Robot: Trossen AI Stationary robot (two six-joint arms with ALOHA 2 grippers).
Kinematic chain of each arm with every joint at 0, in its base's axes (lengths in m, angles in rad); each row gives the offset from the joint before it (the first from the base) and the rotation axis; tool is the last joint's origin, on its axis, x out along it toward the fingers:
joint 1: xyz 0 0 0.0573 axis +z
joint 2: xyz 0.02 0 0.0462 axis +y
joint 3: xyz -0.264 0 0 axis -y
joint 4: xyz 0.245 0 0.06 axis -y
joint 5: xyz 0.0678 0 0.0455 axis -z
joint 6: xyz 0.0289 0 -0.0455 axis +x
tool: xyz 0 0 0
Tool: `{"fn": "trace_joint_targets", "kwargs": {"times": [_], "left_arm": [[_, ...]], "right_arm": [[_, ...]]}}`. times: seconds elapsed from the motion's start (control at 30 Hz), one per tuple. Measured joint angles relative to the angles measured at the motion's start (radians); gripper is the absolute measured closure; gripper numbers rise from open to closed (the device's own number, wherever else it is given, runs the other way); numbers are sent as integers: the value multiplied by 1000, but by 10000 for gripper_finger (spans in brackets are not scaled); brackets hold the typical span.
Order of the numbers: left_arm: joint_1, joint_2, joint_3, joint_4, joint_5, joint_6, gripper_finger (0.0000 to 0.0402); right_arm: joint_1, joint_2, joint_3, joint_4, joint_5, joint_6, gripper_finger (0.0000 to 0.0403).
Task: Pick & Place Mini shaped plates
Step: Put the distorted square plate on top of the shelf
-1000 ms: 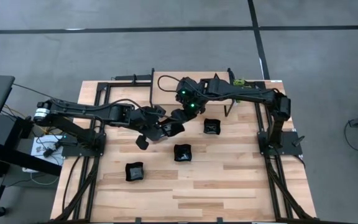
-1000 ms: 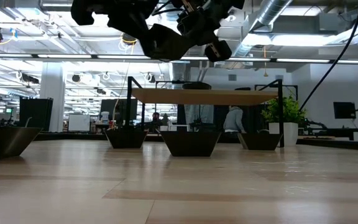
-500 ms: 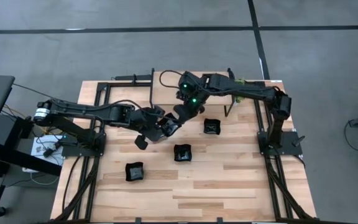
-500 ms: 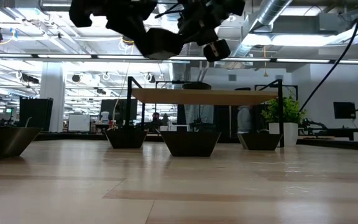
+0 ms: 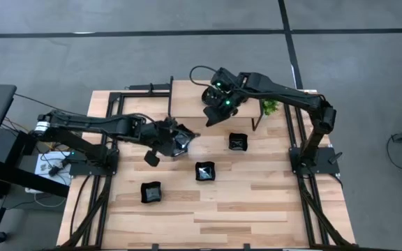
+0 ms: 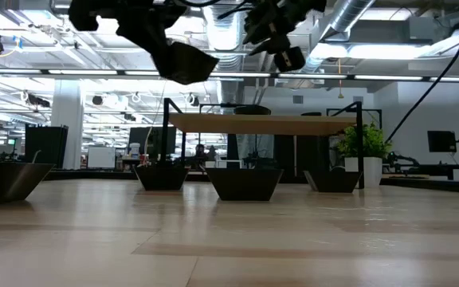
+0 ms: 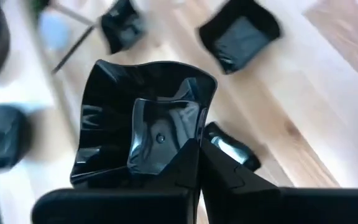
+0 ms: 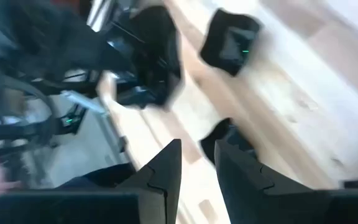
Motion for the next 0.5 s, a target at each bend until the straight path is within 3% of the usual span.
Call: {"fn": "trace_joint_targets", "kwargs": {"times": [0.13, 0.33, 0.4, 0.5], "left_arm": [[51, -42, 0, 30, -61, -67, 394], [94, -23, 1, 201, -151, -69, 394], [103, -13, 2, 218, -152, -20, 393], [119, -4, 2, 220, -165, 174, 394]], "right_arm": [[16, -52, 0, -69, 124, -7, 310], [96, -116, 0, -103, 292, -3, 310], [124, -129, 0, -118, 326, 12, 310], [161, -142, 0, -155, 358, 23, 310]]}}
